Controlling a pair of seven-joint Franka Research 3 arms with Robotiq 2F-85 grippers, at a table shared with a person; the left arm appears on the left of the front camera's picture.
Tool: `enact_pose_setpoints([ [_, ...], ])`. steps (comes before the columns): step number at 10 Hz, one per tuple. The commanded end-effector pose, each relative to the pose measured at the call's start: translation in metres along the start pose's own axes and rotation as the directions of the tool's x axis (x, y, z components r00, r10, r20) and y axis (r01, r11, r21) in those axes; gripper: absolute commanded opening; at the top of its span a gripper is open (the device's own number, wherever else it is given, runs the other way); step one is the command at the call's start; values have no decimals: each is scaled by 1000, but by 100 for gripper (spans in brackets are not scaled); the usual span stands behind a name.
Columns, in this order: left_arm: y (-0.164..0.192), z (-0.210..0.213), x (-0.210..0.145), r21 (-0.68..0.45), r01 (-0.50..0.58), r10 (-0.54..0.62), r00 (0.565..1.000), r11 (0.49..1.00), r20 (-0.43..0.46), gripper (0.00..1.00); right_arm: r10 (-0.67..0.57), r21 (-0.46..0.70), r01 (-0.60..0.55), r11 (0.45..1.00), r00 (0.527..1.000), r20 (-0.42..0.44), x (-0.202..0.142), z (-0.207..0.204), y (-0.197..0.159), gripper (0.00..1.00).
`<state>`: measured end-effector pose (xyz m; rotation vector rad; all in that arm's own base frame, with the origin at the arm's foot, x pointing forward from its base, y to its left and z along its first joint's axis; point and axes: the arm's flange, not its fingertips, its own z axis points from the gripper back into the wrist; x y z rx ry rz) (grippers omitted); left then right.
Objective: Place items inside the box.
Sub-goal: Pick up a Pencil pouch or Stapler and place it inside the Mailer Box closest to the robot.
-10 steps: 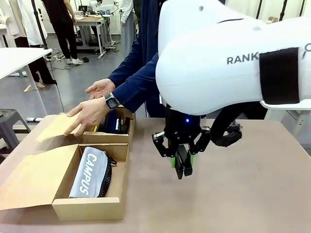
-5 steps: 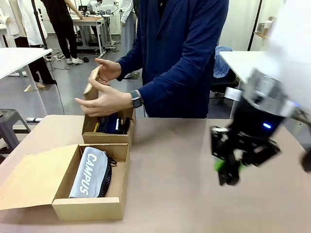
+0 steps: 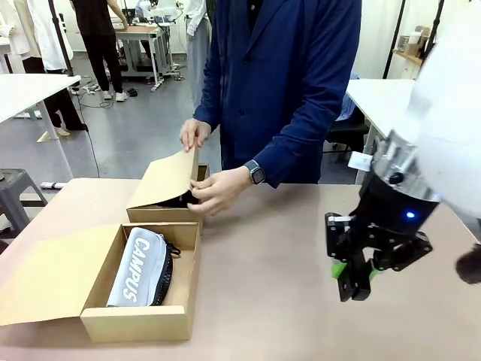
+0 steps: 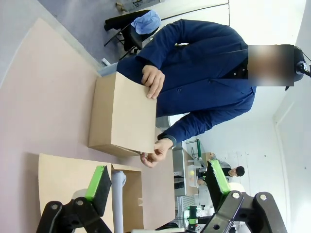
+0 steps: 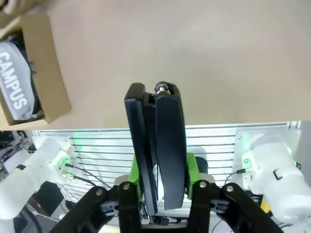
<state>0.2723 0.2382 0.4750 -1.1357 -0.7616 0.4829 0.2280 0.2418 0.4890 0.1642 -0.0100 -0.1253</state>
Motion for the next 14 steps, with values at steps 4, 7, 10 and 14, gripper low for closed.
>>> enact_pose_setpoints([
  [4,0,-1,-1,-26,18,-17,1000,1000,12,100,53,0,-53,999,999,-6,24,1,21,42],
  [7,0,-1,-1,-26,18,-17,1000,1000,12,100,42,4,-42,999,999,-5,23,1,18,42],
  [10,0,-1,-1,-26,18,-17,1000,1000,12,100,49,-7,-49,999,999,-9,26,0,23,42],
  [14,0,-1,-1,-26,18,-17,1000,1000,12,100,77,13,-77,997,997,-4,30,0,33,42],
])
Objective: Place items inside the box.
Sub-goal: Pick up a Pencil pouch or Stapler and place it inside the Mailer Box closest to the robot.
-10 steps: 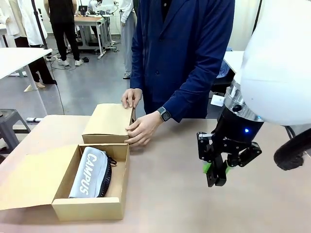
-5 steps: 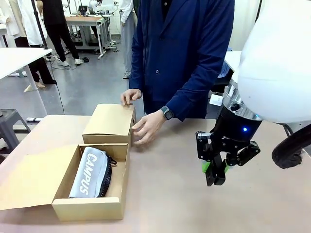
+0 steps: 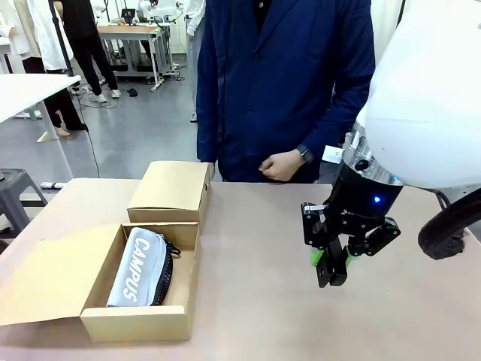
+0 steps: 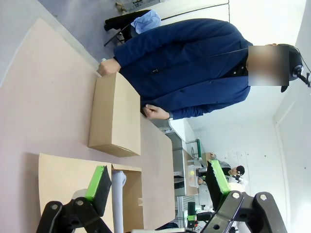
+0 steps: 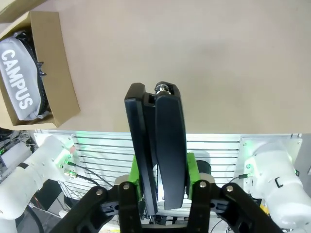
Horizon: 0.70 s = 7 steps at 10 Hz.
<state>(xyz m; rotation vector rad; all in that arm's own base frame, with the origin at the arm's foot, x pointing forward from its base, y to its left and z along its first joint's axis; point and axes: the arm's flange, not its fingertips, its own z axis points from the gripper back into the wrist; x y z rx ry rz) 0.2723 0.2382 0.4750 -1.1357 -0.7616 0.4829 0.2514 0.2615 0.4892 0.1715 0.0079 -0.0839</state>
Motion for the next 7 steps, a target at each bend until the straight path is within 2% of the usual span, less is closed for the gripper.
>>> enact_pose_setpoints([
  [1,0,-1,-1,-26,18,-17,1000,1000,12,100,56,-4,-56,998,998,30,22,3,34,42],
  [2,0,-1,-1,-26,18,-17,1000,1000,12,100,26,-27,-25,999,999,39,44,-4,77,42],
  [3,0,-1,-1,-26,18,-17,1000,1000,12,100,47,-8,-47,999,996,70,65,-18,132,42],
  [4,0,-1,-1,-26,18,-17,1000,1000,12,100,57,36,-58,998,998,39,75,-32,173,42],
  [6,0,-1,-1,-26,18,-17,1000,1000,12,100,82,104,-80,991,997,-11,75,-68,225,42],
  [7,0,-1,-1,-26,18,-17,1000,1000,12,100,55,161,-45,986,997,-56,67,-89,247,42],
])
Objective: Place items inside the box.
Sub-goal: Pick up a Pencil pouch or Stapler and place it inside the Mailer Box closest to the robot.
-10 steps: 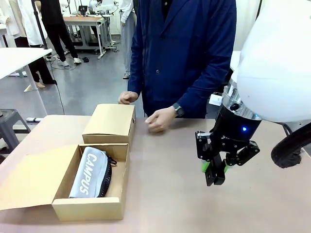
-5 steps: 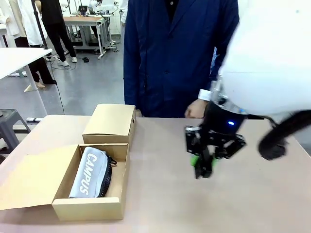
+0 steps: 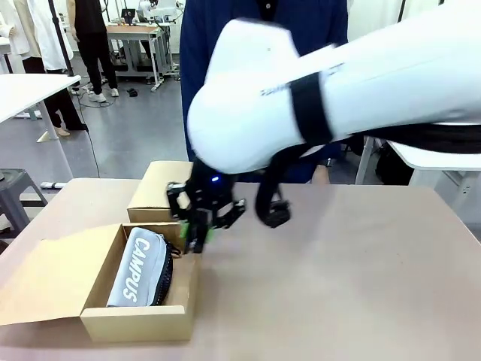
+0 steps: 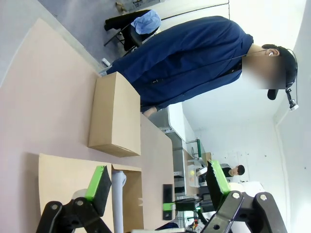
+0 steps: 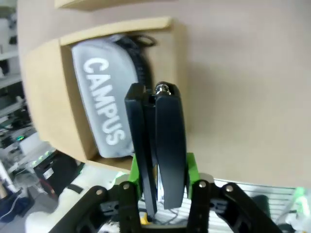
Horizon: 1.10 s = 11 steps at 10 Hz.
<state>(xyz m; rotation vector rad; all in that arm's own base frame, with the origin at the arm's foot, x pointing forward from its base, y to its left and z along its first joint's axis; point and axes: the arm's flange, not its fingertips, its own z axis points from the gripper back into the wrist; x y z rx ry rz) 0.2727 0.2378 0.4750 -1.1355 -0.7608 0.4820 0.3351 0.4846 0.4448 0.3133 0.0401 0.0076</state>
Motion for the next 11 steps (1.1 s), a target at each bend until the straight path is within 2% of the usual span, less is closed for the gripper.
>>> enact_pose_setpoints([
  [1,0,0,-1,-26,17,-17,1000,1000,13,100,-70,19,70,997,997,-19,-1,-34,40,42],
  [2,0,0,-1,-26,17,-17,1000,1000,13,100,-105,-8,105,994,995,0,-6,-57,51,42],
  [3,0,0,-1,-26,17,-17,1000,1000,13,100,-95,-3,95,995,995,-12,-11,-75,60,42],
  [4,0,0,-1,-26,17,-17,1000,1000,13,100,-47,-48,47,998,999,14,-15,-85,63,42],
  [6,0,0,-1,-26,17,-17,1000,1000,13,100,9,-66,-8,998,1000,13,-16,-83,59,42],
  [9,0,0,-1,-26,17,-17,1000,1000,13,100,15,-39,-15,999,1000,14,-14,-74,51,42],
  [10,0,0,-1,-26,17,-17,1000,1000,13,100,12,-39,-11,999,1000,21,-14,-75,51,47],
  [11,0,0,-1,-26,17,-17,1000,1000,13,100,22,-36,-21,999,1000,8,-16,-74,51,100],
])
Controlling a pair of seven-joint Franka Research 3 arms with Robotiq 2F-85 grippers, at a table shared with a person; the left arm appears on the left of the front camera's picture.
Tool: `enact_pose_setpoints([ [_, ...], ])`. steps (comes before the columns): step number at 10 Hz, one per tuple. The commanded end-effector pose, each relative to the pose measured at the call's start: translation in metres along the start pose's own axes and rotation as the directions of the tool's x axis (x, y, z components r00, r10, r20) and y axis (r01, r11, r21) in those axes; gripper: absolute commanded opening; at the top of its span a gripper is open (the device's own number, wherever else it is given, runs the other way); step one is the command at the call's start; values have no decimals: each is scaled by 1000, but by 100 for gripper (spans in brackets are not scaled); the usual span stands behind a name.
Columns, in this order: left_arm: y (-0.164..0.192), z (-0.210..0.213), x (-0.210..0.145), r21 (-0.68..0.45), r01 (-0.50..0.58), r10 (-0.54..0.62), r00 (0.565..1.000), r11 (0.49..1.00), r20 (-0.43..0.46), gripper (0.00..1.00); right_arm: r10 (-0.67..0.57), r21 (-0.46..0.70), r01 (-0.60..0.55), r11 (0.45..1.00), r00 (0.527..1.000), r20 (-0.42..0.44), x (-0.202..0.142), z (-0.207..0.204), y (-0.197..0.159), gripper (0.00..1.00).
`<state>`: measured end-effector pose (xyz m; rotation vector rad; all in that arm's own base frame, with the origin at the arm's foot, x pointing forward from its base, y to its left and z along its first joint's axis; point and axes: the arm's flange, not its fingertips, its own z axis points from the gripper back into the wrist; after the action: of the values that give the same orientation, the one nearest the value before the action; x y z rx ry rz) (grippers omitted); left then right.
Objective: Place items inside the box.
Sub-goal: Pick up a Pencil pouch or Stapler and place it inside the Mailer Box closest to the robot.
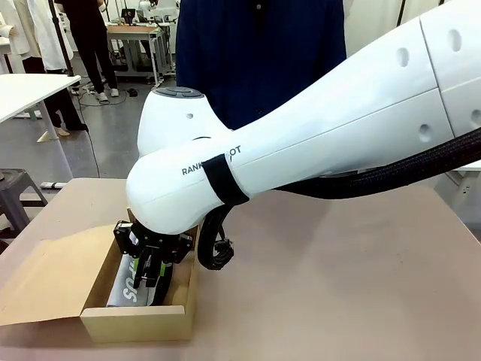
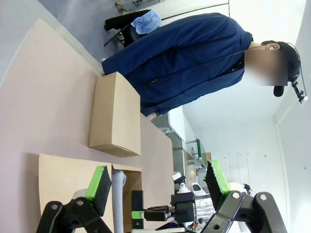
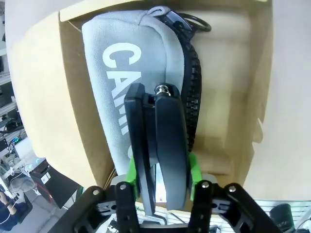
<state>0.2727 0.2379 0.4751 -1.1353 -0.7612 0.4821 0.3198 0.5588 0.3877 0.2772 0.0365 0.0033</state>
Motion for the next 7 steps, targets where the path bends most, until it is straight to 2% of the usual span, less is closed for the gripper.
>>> enact_pose_setpoints([
  [1,0,0,-1,-26,17,-17,1000,1000,13,100,22,4,-22,1000,1000,9,-4,4,-1,100],
  [7,0,0,-1,-26,17,-17,1000,1000,13,100,-6,13,5,1000,999,33,-4,8,-5,100],
])
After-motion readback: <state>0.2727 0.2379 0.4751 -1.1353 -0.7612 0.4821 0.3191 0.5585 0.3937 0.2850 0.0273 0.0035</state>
